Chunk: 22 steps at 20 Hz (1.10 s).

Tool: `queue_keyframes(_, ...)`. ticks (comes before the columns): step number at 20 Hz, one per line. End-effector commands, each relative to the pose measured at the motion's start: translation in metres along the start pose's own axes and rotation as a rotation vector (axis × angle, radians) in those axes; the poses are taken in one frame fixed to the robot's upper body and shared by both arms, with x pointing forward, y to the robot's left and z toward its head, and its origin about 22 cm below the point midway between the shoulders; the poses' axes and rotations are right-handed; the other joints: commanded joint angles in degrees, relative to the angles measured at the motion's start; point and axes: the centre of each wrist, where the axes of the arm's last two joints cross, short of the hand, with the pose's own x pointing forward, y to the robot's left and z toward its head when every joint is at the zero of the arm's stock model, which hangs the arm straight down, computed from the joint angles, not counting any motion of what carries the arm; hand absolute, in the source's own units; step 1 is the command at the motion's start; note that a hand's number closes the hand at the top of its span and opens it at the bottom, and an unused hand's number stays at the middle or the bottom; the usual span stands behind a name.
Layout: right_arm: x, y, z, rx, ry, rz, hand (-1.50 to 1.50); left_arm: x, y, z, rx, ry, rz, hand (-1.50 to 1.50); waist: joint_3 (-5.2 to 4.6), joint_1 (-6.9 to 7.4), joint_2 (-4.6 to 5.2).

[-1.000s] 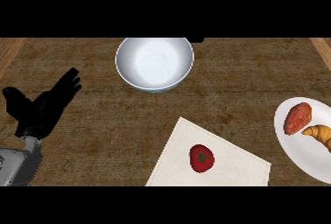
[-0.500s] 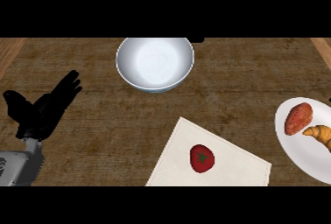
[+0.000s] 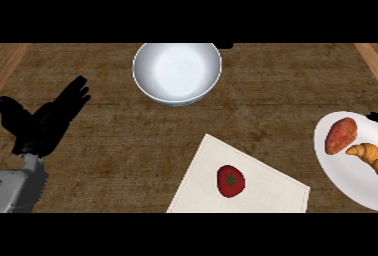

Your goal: Pick the croissant from the plate and place it in the bowl

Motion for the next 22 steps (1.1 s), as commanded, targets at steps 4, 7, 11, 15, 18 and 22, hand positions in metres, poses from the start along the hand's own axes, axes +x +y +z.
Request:
queue_keyframes(4, 0.004, 0.023, -0.015, 0.030, 0.019, -0.017, -1.50, 0.004, -0.014, 0.009, 0.007, -0.005, 0.006, 0.00, 0.00, -0.08, -0.06)
queue_keyframes(7, 0.007, 0.001, -0.029, 0.038, 0.033, -0.017, -1.50, -0.013, -0.017, -0.010, -0.011, 0.003, -0.012, 0.00, -0.01, -0.09, 0.06)
queue_keyframes(11, 0.008, 0.018, -0.025, 0.072, 0.023, -0.006, -1.50, 0.007, -0.017, 0.009, -0.001, 0.006, -0.015, 0.00, -0.01, -0.12, -0.09)
queue_keyframes(15, -0.012, 0.024, -0.026, 0.079, 0.065, -0.001, -1.50, 0.009, 0.003, 0.008, 0.006, -0.006, -0.015, 0.00, -0.01, -0.14, -0.08)
queue_keyframes(18, -0.028, 0.042, -0.043, 0.089, 0.086, 0.016, -1.50, -0.002, -0.014, 0.011, -0.011, -0.006, 0.006, 0.00, 0.01, 0.17, -0.02)
queue_keyframes(22, -0.010, 0.064, -0.068, 0.082, 0.079, 0.005, -1.50, -0.013, 0.007, -0.002, -0.009, -0.002, 0.011, 0.00, -0.01, -0.06, 0.04)
